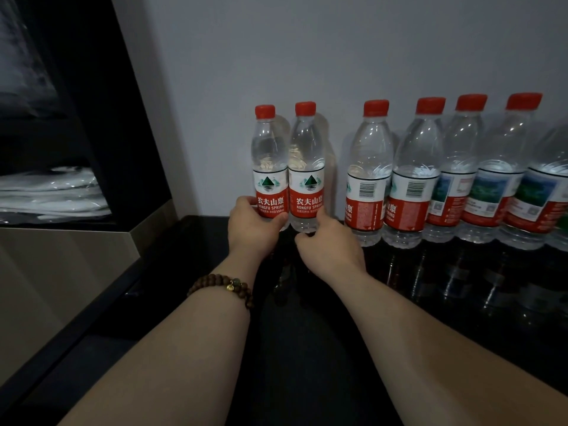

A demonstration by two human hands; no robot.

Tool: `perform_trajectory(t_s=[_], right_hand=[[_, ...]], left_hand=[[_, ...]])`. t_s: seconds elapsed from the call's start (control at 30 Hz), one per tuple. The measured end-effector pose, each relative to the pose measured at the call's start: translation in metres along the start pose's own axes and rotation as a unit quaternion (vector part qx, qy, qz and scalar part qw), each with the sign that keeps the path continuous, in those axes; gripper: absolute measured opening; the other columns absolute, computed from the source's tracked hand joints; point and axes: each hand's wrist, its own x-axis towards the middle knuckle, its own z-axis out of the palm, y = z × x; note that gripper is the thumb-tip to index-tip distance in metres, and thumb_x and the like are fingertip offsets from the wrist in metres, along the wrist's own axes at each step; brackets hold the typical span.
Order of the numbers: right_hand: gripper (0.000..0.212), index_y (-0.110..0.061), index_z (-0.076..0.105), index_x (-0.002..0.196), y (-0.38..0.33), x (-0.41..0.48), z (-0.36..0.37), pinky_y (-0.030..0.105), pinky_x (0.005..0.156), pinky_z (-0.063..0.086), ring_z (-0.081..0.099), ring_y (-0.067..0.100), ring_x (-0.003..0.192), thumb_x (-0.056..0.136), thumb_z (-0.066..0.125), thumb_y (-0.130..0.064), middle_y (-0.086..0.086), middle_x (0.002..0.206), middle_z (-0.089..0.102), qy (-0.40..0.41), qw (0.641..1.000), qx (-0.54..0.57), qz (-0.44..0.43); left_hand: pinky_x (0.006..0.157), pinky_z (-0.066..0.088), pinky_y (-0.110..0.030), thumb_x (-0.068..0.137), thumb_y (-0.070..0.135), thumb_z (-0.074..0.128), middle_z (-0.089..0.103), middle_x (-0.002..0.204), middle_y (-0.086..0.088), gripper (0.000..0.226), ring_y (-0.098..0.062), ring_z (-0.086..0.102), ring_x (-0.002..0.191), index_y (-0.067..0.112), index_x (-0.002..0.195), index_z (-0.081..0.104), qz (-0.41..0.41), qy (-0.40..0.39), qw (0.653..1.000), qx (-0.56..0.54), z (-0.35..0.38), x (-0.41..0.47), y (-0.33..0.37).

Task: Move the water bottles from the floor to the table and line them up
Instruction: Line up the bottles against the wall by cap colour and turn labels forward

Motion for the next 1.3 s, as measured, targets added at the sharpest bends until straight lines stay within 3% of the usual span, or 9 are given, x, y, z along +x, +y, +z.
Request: perform_trajectory(t_s=[0.27,0.4,0.53,0.67,0.77,0.87,0.97,1.1,1.3], right_hand=[[0.087,-0.026,0.015,0.164,0.002,0.001,0.003,0.039,0.085,0.057,0.066,0.027,0.11,0.093,0.062,-0.043,0.004,0.125,0.068,-0.016,0.998,-0.053,-0.007],[0.067,-0.025,0.037,0.154,0.002,0.002,0.004,0.037,0.08,0.057,0.066,0.026,0.104,0.092,0.061,-0.034,0.001,0.116,0.07,0.002,1.0,-0.01,-0.005],[0.018,-0.02,0.066,0.108,0.003,0.002,0.005,0.038,0.07,0.06,0.067,0.022,0.082,0.091,0.059,-0.023,0.0,0.088,0.068,0.067,0.995,0.072,0.01],[0.024,-0.022,0.076,0.106,0.002,-0.002,0.005,0.03,0.068,0.056,0.063,0.014,0.079,0.09,0.06,-0.016,-0.003,0.096,0.073,0.129,0.986,0.107,0.027],[0.018,-0.025,0.073,0.085,0.001,-0.009,-0.003,0.026,0.061,0.051,0.066,0.015,0.077,0.091,0.06,-0.015,-0.005,0.084,0.07,0.159,0.972,0.156,0.072],[0.018,-0.021,0.074,0.083,0.005,-0.02,-0.021,0.027,0.069,0.05,0.068,0.022,0.085,0.092,0.06,-0.014,0.001,0.088,0.072,0.175,0.946,0.23,0.148],[0.016,-0.019,0.075,0.083,0.019,-0.032,-0.044,0.028,0.076,0.05,0.067,0.024,0.09,0.091,0.061,-0.014,0.005,0.096,0.074,0.193,0.924,0.262,0.198],[0.004,-0.018,0.065,0.091,0.047,-0.045,-0.077,0.035,0.078,0.055,0.065,0.028,0.091,0.087,0.065,-0.016,0.01,0.108,0.068,0.204,0.932,0.221,0.204],[0.042,-0.011,0.051,0.126,0.082,-0.038,-0.104,0.042,0.083,0.057,0.065,0.037,0.108,0.092,0.071,-0.026,0.014,0.127,0.058,0.13,0.985,0.024,0.112]], left_hand=[[0.078,0.047,-0.027,0.079,0.036,0.088,0.067,0.129,-0.002,0.07,-0.021,0.067,0.116,0.017,0.135,0.051,0.0,0.011,1.0,0.011,0.0,0.0,-0.001],[0.07,0.046,-0.022,0.074,0.034,0.091,0.069,0.122,0.0,0.076,-0.019,0.069,0.109,0.017,0.136,0.05,-0.009,0.01,1.0,-0.011,-0.001,0.001,0.0],[0.073,0.054,-0.026,0.073,0.021,0.09,0.061,0.113,0.003,0.089,-0.022,0.066,0.111,0.016,0.146,0.039,-0.01,0.005,0.999,-0.039,-0.002,0.0,0.001],[0.095,0.048,-0.032,0.075,0.011,0.083,0.041,0.144,-0.009,0.079,-0.027,0.053,0.125,0.015,0.142,0.04,0.039,0.103,0.994,0.013,-0.009,-0.008,0.01],[0.094,0.053,-0.035,0.079,0.011,0.08,0.041,0.132,-0.004,0.062,-0.019,0.053,0.114,0.014,0.13,0.045,0.144,0.162,0.975,0.047,-0.016,-0.029,0.025],[0.085,0.047,-0.03,0.077,0.01,0.076,0.041,0.118,0.003,0.049,-0.013,0.049,0.102,0.016,0.117,0.048,0.204,0.078,0.972,0.086,-0.011,-0.067,0.052],[0.081,0.047,-0.033,0.075,0.013,0.075,0.053,0.113,-0.001,0.039,-0.019,0.055,0.099,0.018,0.105,0.049,0.116,-0.016,0.992,0.054,0.01,-0.1,0.077],[0.1,0.053,-0.044,0.083,0.028,0.077,0.057,0.134,-0.018,0.059,-0.036,0.06,0.12,0.005,0.131,0.053,-0.113,-0.066,0.991,-0.019,0.045,-0.13,0.095],[0.071,0.047,-0.031,0.076,0.046,0.086,0.06,0.114,-0.004,0.063,-0.023,0.061,0.1,0.014,0.117,0.051,-0.066,-0.031,0.997,-0.009,0.071,-0.127,0.089]])
